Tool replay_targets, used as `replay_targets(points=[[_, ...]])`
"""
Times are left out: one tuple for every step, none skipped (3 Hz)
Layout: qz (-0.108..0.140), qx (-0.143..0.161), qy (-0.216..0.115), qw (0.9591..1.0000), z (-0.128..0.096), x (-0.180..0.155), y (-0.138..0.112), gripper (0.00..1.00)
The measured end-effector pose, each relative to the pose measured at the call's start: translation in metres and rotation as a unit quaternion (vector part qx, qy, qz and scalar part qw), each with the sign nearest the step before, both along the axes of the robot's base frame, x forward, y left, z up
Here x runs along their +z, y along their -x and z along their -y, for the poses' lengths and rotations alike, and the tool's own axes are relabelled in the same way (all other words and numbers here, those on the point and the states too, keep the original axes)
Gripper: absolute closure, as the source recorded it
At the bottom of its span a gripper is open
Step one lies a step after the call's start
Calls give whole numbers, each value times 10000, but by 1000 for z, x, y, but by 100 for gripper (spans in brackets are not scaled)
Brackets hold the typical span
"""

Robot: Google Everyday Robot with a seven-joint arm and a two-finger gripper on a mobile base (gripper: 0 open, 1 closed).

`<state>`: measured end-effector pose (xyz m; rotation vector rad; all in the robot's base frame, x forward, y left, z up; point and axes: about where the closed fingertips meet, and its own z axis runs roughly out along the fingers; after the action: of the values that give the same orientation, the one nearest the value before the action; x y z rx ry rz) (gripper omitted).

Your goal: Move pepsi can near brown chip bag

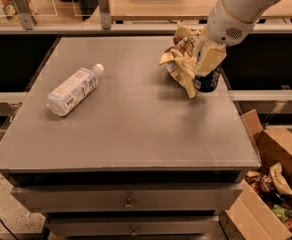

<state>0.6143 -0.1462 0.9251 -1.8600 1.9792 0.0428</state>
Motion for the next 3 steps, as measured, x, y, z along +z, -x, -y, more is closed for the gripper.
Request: replay_targets(points=[[-160, -119, -2, 9998, 13, -17, -4, 35], [-280, -235, 11, 9993, 25, -29, -4, 12], [-443, -227, -83, 9987, 29, -26, -1, 0]])
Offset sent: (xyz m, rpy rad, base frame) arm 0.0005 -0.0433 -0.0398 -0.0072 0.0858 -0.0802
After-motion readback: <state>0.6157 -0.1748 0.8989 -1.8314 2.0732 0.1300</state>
